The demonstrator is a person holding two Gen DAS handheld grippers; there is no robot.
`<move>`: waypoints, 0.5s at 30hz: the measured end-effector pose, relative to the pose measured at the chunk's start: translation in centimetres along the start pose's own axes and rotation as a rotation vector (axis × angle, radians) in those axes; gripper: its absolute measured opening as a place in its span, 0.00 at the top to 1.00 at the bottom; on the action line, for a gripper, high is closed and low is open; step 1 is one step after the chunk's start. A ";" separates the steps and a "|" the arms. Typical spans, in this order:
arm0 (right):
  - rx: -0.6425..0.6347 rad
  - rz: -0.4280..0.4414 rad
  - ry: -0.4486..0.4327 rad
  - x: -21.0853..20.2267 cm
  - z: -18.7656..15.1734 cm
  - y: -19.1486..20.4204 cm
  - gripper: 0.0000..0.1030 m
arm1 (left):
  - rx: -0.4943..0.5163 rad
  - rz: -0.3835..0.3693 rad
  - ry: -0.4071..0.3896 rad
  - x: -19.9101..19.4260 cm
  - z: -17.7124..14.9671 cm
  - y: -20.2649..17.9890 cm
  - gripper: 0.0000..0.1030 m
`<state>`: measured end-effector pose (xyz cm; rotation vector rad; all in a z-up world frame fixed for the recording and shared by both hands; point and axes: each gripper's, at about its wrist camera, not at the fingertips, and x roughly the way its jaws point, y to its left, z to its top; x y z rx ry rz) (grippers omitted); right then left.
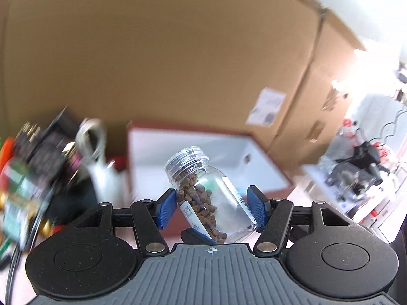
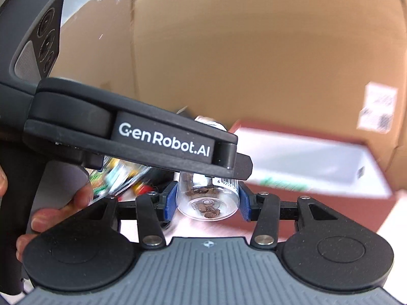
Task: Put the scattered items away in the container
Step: 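Lift the pellet jar with the left gripper and carry it over the box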
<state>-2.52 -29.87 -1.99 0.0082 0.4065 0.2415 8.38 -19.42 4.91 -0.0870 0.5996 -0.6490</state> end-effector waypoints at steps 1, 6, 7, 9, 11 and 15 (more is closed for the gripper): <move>0.002 -0.013 -0.018 -0.4 0.6 -0.7 0.48 | 0.012 -0.009 -0.012 0.3 0.8 -0.8 0.40; 0.008 -0.064 -0.088 -1.5 3.2 -4.1 0.48 | 0.054 -0.059 -0.056 2.6 4.0 -4.0 0.40; 0.004 -0.078 -0.095 -1.7 3.6 -4.7 0.48 | 0.057 -0.068 -0.063 3.3 4.4 -4.5 0.40; 0.000 -0.099 -0.104 -1.6 4.2 -6.1 0.48 | 0.059 -0.084 -0.068 4.8 5.0 -5.3 0.40; 0.011 -0.111 -0.098 -1.0 4.5 -7.7 0.48 | 0.057 -0.095 -0.070 6.6 5.3 -5.8 0.40; 0.038 -0.125 -0.077 0.9 4.4 -10.6 0.48 | 0.035 -0.114 -0.063 10.3 5.1 -6.0 0.40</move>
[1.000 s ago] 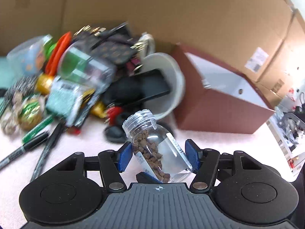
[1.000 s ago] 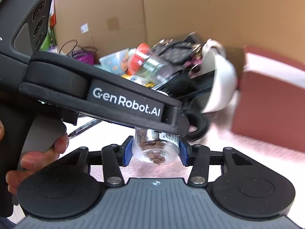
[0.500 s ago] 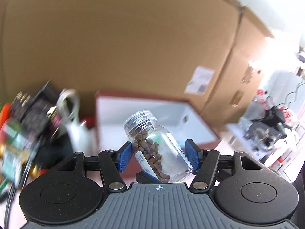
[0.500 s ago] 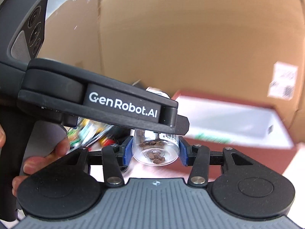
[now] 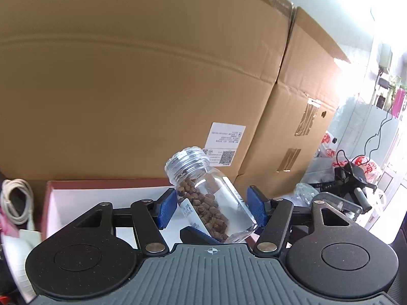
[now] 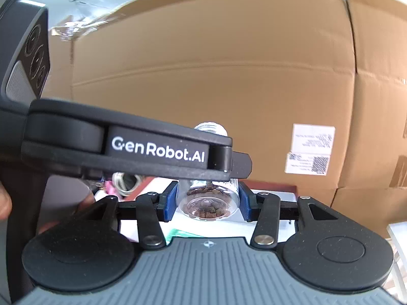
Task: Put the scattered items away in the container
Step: 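Lift the pellet jar with the left gripper and carry it over the box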
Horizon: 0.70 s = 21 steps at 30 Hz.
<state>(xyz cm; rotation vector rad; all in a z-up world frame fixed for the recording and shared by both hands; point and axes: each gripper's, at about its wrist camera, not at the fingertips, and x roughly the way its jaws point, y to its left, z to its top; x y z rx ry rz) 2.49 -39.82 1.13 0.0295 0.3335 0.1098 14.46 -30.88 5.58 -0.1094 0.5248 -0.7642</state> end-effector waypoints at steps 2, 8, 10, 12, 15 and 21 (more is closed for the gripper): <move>0.006 -0.007 0.012 1.3 -0.4 -1.2 0.48 | -0.025 -0.010 0.014 1.9 -0.3 0.5 0.40; 0.035 -0.008 0.077 4.7 -2.1 -4.4 0.48 | -0.059 -0.005 0.082 7.0 -1.7 1.5 0.40; 0.051 -0.004 0.100 5.4 -2.9 -5.4 0.48 | -0.070 -0.005 0.101 8.4 -2.1 1.9 0.40; 0.062 -0.003 0.117 6.4 -3.5 -6.2 0.48 | -0.077 -0.004 0.117 9.5 -2.3 2.1 0.40; 0.076 0.000 0.144 7.6 -4.2 -7.2 0.48 | -0.083 0.000 0.143 10.9 -2.7 2.3 0.40; 0.062 -0.004 0.174 9.3 -4.8 -8.6 0.48 | -0.093 -0.004 0.157 12.0 -3.0 2.7 0.40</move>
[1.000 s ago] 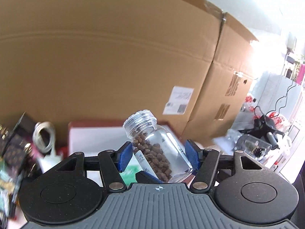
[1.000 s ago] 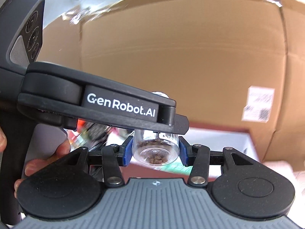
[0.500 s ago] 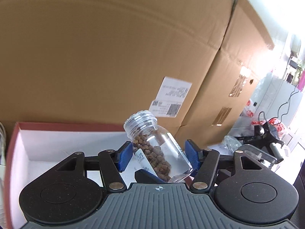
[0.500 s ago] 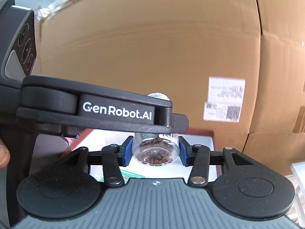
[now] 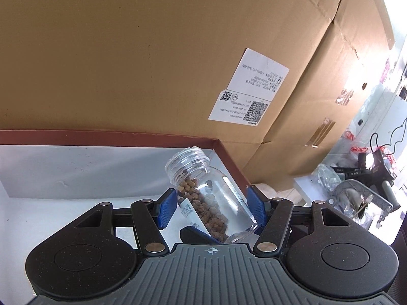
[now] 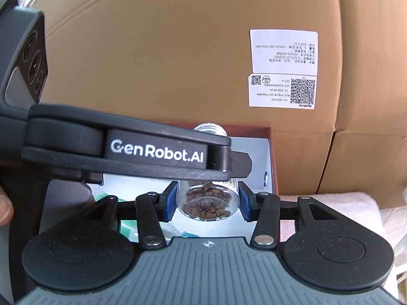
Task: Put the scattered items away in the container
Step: 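Lift the pellet jar with the left gripper and carry it over the box, then lower the jar into the box and open the left gripper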
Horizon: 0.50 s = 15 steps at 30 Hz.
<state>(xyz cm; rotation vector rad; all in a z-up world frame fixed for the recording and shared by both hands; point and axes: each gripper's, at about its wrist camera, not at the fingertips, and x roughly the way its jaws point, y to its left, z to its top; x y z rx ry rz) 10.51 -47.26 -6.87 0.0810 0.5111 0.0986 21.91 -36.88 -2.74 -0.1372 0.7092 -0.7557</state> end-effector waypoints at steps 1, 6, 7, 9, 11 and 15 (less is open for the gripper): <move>-0.003 0.000 0.002 0.1 0.1 0.0 0.48 | 0.001 0.000 0.000 0.1 0.1 0.0 0.40; -0.031 -0.002 0.012 0.6 0.1 0.2 0.48 | 0.007 0.001 -0.011 0.0 -0.1 0.3 0.39; -0.039 -0.003 0.014 0.7 0.0 0.3 0.48 | 0.009 0.002 -0.014 0.0 -0.2 0.3 0.39; -0.045 -0.005 0.014 0.8 -0.1 0.3 0.48 | 0.007 0.001 -0.018 -0.1 -0.2 0.5 0.39; -0.048 -0.007 0.015 1.0 -0.1 0.4 0.47 | -0.001 -0.001 -0.019 -0.1 -0.2 0.6 0.39; -0.058 -0.012 0.023 1.1 -0.2 0.5 0.47 | -0.015 0.011 -0.012 -0.3 -0.4 0.8 0.26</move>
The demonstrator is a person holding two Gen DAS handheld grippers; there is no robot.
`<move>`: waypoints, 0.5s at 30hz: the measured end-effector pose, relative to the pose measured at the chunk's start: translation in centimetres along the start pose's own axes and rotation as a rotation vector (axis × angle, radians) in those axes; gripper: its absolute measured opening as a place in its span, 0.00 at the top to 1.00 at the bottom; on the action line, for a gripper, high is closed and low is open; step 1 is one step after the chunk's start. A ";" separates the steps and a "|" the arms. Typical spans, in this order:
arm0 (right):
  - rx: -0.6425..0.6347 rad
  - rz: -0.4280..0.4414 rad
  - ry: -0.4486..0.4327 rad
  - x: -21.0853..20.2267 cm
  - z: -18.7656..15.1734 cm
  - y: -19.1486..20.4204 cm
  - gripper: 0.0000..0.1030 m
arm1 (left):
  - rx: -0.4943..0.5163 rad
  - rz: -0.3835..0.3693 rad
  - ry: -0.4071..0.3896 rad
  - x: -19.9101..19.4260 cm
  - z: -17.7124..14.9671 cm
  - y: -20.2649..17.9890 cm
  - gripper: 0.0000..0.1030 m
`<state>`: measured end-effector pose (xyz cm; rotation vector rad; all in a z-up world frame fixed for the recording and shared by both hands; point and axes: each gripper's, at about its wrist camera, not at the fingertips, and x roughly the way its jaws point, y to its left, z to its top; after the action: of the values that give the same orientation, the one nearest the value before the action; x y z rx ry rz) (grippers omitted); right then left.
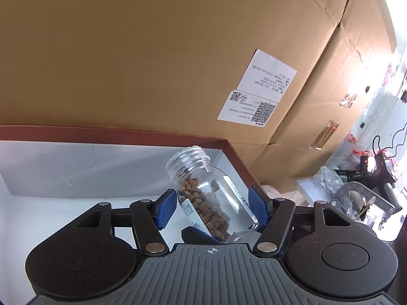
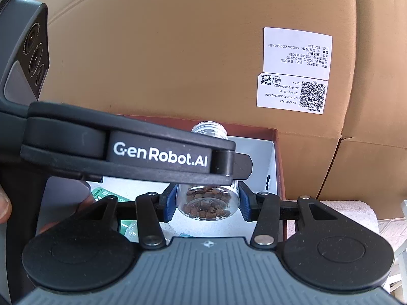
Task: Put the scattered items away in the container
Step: 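Lower the jar into the box and open the left gripper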
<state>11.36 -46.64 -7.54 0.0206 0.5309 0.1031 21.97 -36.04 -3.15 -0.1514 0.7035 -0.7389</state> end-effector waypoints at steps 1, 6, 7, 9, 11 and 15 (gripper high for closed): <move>-0.006 -0.004 0.002 0.0 0.0 0.1 0.47 | 0.001 0.010 0.004 -0.1 -0.1 0.0 0.15; -0.049 -0.070 -0.032 -0.2 -0.3 0.3 0.30 | 0.038 0.025 -0.004 -0.9 -0.2 0.0 0.00; -0.063 -0.089 -0.038 -0.2 -0.4 0.5 0.24 | 0.046 0.023 -0.001 -1.1 -0.2 0.0 0.00; -0.074 -0.088 -0.032 -0.2 -0.5 0.5 0.20 | 0.068 0.018 0.009 -1.4 -0.2 -0.1 0.00; -0.071 -0.086 -0.030 -0.2 -0.6 0.6 0.18 | 0.093 0.023 0.015 -1.6 -0.4 -0.2 0.00; -0.078 -0.099 -0.023 -0.1 -0.9 0.9 0.15 | 0.137 0.038 0.017 -2.1 -0.8 -0.7 0.00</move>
<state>10.72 -45.77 -8.21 -0.0807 0.5033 0.0273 19.99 -35.06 -2.37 -0.0068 0.6685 -0.7502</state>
